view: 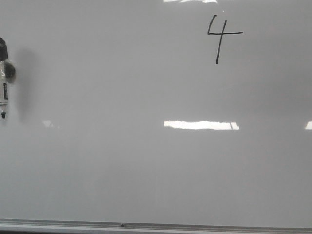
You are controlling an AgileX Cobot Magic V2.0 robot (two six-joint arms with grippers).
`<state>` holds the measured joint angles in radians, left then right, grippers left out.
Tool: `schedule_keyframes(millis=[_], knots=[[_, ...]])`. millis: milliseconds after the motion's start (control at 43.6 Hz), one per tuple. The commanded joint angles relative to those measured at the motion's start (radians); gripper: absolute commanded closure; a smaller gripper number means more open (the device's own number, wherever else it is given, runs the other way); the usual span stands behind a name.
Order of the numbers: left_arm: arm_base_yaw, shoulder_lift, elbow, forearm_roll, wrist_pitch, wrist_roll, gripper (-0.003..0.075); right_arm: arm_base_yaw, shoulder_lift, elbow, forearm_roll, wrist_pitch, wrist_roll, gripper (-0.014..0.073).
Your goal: Write number 4 on whiteboard
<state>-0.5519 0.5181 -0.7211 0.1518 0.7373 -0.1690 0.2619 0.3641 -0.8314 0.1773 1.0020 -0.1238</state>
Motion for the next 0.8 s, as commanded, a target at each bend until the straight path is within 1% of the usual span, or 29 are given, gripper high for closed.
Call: schedule_keyframes(millis=[0, 23, 69, 138, 183, 206, 229, 275, 321, 780], knots=[[-0.007, 0.003, -0.025, 0.030, -0.079, -0.001, 0.0340, -0.007, 0.010, -0.019, -0.009, -0.070, -0.001, -0.0027], [-0.007, 0.003, -0.025, 0.031, -0.079, -0.001, 0.0357, -0.007, 0.010, -0.019, -0.012, -0.069, -0.007, -0.0007], [-0.007, 0.003, -0.025, 0.036, -0.086, -0.001, 0.0415, -0.007, 0.010, -0.019, -0.019, -0.059, -0.016, 0.0078], [-0.007, 0.003, -0.025, 0.048, -0.085, -0.001, 0.0544, -0.007, 0.010, -0.019, -0.020, -0.049, -0.015, 0.0281], [-0.007, 0.003, -0.025, 0.053, -0.085, -0.001, 0.0635, -0.007, 0.010, -0.019, -0.014, -0.054, -0.015, 0.0441], [-0.007, 0.003, -0.025, 0.053, -0.084, -0.001, 0.0705, -0.007, 0.010, -0.019, -0.014, -0.054, -0.015, 0.0524], [-0.007, 0.003, -0.025, 0.053, -0.084, -0.001, 0.0743, -0.007, 0.010, -0.019, -0.014, -0.053, -0.015, 0.0582], [-0.007, 0.003, -0.025, 0.055, -0.084, -0.001, 0.0741, -0.007, 0.010, -0.019, -0.014, -0.049, -0.015, 0.0671], [-0.007, 0.003, -0.025, 0.055, -0.084, -0.001, 0.0741, -0.007, 0.010, -0.019, -0.014, -0.047, -0.013, 0.0657], [-0.007, 0.003, -0.025, 0.055, -0.084, -0.001, 0.0741, -0.007, 0.010, -0.019, -0.014, -0.047, -0.013, 0.0663]])
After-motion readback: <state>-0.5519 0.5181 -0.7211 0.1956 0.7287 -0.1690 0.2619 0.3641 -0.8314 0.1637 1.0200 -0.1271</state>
